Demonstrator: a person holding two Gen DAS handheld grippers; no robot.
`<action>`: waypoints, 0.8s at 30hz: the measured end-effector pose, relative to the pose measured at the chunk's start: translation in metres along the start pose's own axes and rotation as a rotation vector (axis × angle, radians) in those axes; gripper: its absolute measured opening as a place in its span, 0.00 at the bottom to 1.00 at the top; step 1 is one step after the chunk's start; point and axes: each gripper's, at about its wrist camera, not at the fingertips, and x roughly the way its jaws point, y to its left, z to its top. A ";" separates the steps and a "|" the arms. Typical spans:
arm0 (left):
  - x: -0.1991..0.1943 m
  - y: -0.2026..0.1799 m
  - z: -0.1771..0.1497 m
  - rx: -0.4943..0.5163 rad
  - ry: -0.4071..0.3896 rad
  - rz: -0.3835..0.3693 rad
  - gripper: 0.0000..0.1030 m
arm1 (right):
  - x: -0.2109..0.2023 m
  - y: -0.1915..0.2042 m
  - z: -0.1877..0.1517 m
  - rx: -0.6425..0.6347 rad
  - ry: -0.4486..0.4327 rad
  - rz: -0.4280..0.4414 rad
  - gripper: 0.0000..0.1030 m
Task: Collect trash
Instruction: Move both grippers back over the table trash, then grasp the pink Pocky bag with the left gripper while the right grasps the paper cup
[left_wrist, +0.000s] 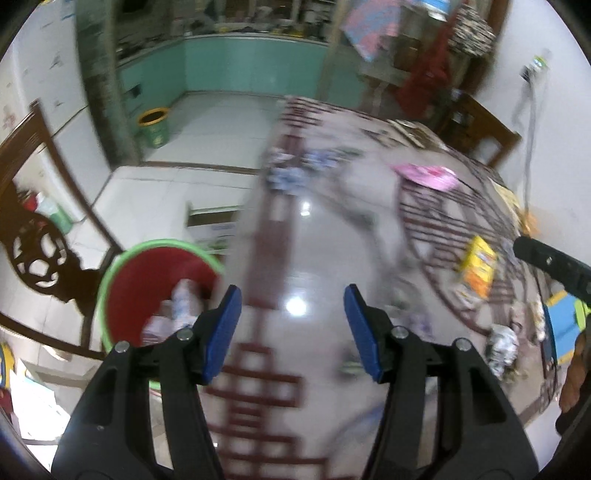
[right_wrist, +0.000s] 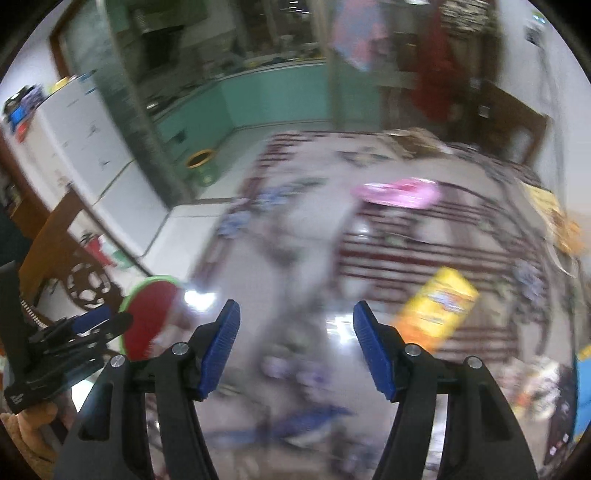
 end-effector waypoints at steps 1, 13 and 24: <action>0.001 -0.020 -0.003 0.021 0.001 -0.017 0.53 | -0.009 -0.025 -0.004 0.019 -0.003 -0.030 0.60; 0.009 -0.196 -0.039 0.211 0.039 -0.197 0.54 | -0.051 -0.227 -0.074 0.057 0.102 -0.195 0.60; 0.035 -0.321 -0.073 0.453 0.144 -0.346 0.54 | -0.009 -0.296 -0.123 -0.020 0.300 -0.193 0.59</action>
